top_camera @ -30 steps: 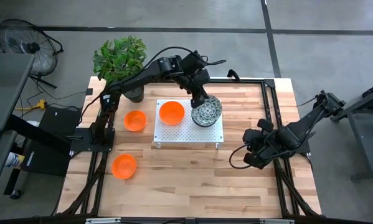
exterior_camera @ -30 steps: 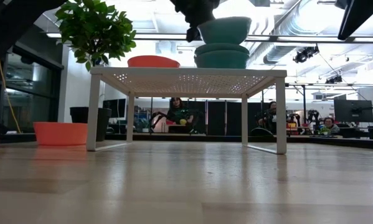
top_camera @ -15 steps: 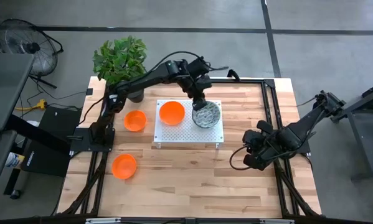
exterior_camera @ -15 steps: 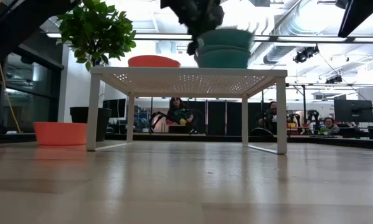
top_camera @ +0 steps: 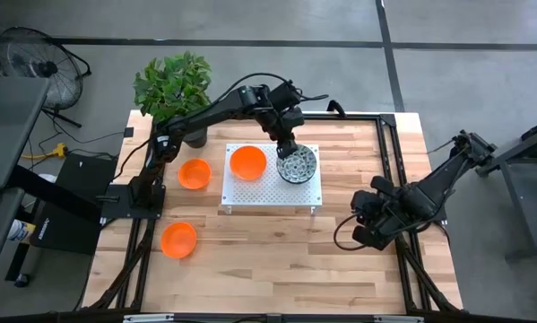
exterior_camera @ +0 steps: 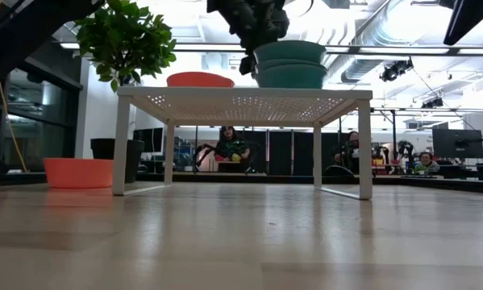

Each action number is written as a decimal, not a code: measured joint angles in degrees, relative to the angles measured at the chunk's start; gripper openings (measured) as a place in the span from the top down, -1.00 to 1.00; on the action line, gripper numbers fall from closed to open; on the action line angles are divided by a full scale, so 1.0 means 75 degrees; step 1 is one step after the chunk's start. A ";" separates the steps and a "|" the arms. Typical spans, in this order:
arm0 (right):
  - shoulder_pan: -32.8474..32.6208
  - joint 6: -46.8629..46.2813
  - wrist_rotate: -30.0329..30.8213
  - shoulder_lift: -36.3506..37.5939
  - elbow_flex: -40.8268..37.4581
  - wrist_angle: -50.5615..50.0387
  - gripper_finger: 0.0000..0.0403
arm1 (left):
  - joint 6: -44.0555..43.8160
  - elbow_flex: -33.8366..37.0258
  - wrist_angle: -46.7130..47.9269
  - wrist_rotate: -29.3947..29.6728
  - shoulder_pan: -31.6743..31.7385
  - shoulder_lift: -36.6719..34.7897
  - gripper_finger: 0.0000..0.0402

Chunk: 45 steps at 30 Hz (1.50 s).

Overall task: Pick & Place Mini bowls
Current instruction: Stack the blue patterned bowl on the blue patterned bowls on the shelf

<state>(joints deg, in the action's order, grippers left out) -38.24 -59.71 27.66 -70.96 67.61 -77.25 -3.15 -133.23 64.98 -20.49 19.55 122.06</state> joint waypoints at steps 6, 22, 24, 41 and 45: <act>-0.0132 -0.0066 0.0034 0.0000 0.0000 0.0003 0.54 | 0.0066 0.0000 -0.0004 -0.0008 0.0000 0.0000 1.00; -0.0146 -0.0066 0.0119 0.0000 0.0000 0.0003 0.54 | 0.0389 0.0000 -0.0053 0.0411 -0.0009 0.0000 0.98; -0.0146 -0.0068 0.0117 0.0000 0.0000 0.0003 0.54 | 0.0399 0.0000 -0.0117 0.0373 -0.0009 0.0000 0.98; -0.0146 -0.0066 0.0006 0.0000 0.0000 0.0003 0.54 | 0.0596 0.0000 -0.0403 0.0061 -0.0009 0.0000 0.40; -0.0146 -0.0066 0.0003 0.0000 0.0000 0.0003 0.54 | 0.0613 0.0000 -0.0575 0.0061 -0.0009 0.0000 0.39</act>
<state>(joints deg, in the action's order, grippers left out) -39.33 -60.20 27.68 -70.96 67.61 -77.23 1.45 -133.23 60.66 -20.03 19.49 122.06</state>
